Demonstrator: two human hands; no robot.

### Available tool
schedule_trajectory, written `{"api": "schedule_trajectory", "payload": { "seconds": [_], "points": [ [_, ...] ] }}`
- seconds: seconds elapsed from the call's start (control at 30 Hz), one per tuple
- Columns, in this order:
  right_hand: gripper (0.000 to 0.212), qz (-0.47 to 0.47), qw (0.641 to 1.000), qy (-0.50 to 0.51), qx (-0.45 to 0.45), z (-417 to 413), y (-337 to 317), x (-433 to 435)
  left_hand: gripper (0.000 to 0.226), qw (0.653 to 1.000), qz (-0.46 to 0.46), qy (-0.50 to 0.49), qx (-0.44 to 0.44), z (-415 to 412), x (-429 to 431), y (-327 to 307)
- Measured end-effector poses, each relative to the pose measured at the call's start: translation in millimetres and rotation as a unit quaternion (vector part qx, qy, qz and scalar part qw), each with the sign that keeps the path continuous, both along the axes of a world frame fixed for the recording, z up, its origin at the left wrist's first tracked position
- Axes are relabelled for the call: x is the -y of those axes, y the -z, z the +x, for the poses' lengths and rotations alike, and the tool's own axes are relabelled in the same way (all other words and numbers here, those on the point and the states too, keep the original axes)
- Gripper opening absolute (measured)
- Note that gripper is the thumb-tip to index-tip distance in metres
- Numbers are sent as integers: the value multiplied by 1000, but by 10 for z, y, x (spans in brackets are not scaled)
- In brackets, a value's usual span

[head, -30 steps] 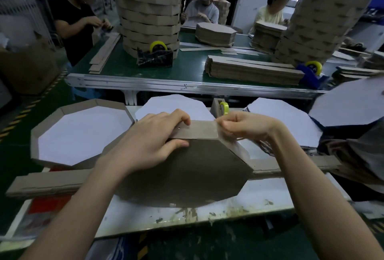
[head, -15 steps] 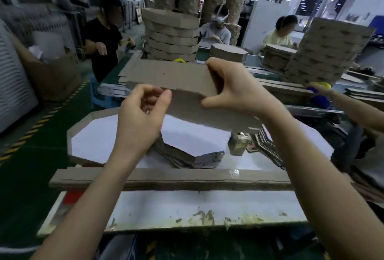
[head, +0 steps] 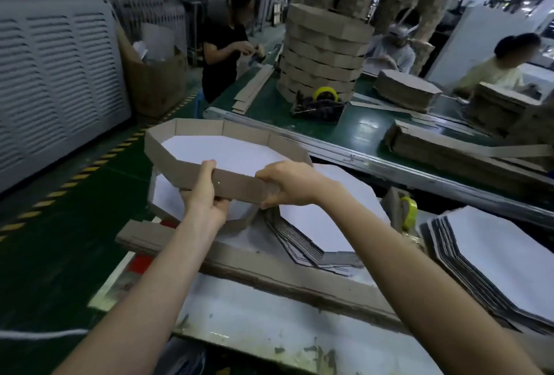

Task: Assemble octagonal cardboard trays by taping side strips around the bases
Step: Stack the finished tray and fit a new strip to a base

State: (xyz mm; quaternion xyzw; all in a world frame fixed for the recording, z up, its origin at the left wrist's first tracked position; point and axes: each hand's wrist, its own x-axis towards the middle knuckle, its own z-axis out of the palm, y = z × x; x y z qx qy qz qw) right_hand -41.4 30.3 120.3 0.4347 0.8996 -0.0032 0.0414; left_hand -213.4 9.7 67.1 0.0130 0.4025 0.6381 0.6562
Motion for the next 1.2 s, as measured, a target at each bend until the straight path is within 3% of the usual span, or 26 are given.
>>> {"api": "schedule_trajectory", "payload": {
  "seconds": [0.33,0.5,0.63,0.73,0.87,1.0,1.1,1.2],
  "points": [
    [30,-89,989,-111,29,-179,932,-908,47,994,-38,-103,-31,-46,-591,830],
    [59,-50,986,-161,19,-228,1160,-1092,30,990,-39,-126,-39,-127,-765,1003],
    [40,-53,987,-148,-41,-202,1228,-1220,36,992,-22,-118,-26,-182,-880,1119],
    [36,-77,986,-145,-24,-199,1278,-1252,40,995,-14,-96,-1,-186,-924,1259],
    [34,-126,986,-111,-2,-167,1423,-1273,19,998,-3,-65,21,-152,-912,1462],
    [17,-147,984,-98,-11,-199,1564,-1304,13,993,-46,-107,-5,-131,-900,1546],
    [15,-141,984,-106,-10,-202,1649,-1320,37,975,-126,-154,-98,-109,-933,1550],
    [14,-129,984,-124,-14,-199,1758,-1302,83,906,-218,-138,-335,-126,-902,1521]
  ]
}}
